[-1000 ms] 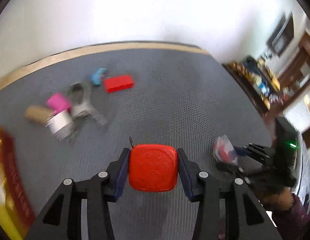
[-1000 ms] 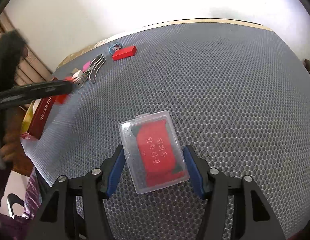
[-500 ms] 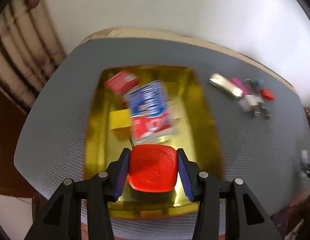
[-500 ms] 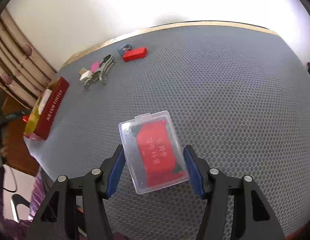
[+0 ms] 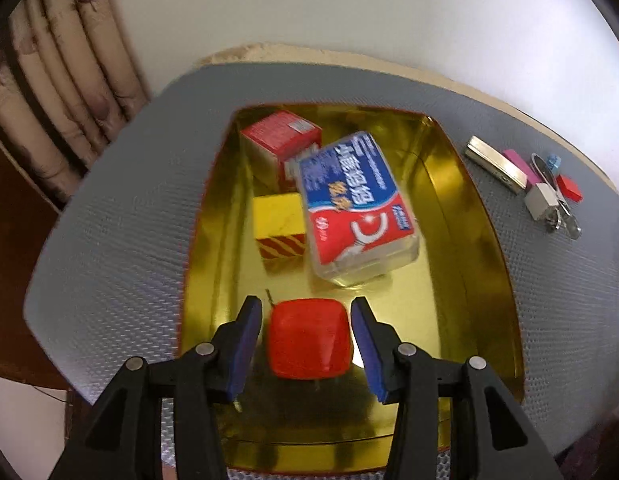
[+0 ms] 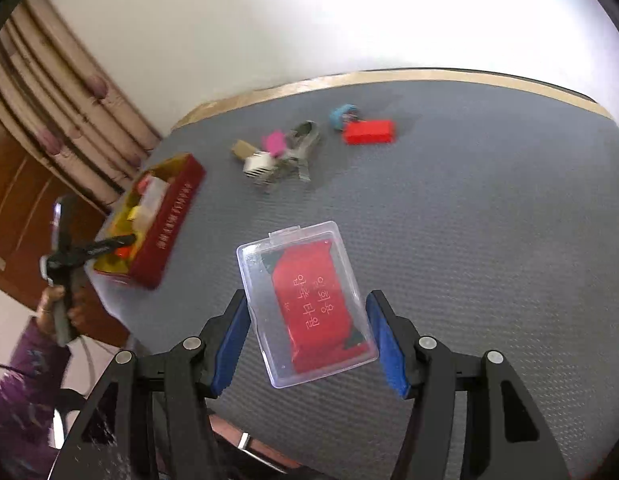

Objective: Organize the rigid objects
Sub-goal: 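Carry the red rounded block over the tin with the left tool, then drop the red block into the tin with the left tool while the right tool releases the clear box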

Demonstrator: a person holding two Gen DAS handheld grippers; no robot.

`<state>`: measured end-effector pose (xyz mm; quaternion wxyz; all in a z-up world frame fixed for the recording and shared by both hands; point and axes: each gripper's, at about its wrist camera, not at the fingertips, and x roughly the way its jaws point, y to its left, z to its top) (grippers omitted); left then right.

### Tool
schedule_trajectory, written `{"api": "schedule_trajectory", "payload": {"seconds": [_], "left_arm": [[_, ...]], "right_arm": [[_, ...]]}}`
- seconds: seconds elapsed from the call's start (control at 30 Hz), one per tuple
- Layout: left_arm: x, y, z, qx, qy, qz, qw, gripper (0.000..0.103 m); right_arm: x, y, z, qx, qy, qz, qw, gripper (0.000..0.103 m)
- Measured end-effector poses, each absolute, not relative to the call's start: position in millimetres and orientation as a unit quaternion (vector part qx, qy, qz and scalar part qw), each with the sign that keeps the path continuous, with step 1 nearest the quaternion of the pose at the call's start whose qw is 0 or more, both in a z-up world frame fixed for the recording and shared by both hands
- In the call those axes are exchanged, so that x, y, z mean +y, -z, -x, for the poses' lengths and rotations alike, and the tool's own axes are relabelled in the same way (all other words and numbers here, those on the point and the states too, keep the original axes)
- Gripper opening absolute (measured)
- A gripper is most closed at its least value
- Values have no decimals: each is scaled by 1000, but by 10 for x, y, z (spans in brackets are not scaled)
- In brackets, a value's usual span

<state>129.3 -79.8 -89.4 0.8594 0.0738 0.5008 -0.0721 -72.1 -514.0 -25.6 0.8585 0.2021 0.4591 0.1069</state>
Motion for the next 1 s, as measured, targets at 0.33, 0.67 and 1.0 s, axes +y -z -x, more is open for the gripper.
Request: {"api": "schedule_trajectory", "payload": {"seconds": [0.33, 0.67, 1.0], "left_arm": [[-544, 369, -666, 429, 14, -8, 903, 74], [-399, 250, -304, 363, 34, 2, 931, 76], [-229, 363, -429, 393, 50, 51, 917, 76]], "right_arm": [[-3792, -102, -40, 453, -260, -194, 830, 57], [-2473, 256, -792, 507, -310, -122, 795, 57], [-2093, 514, -870, 524, -268, -32, 808, 67]]}}
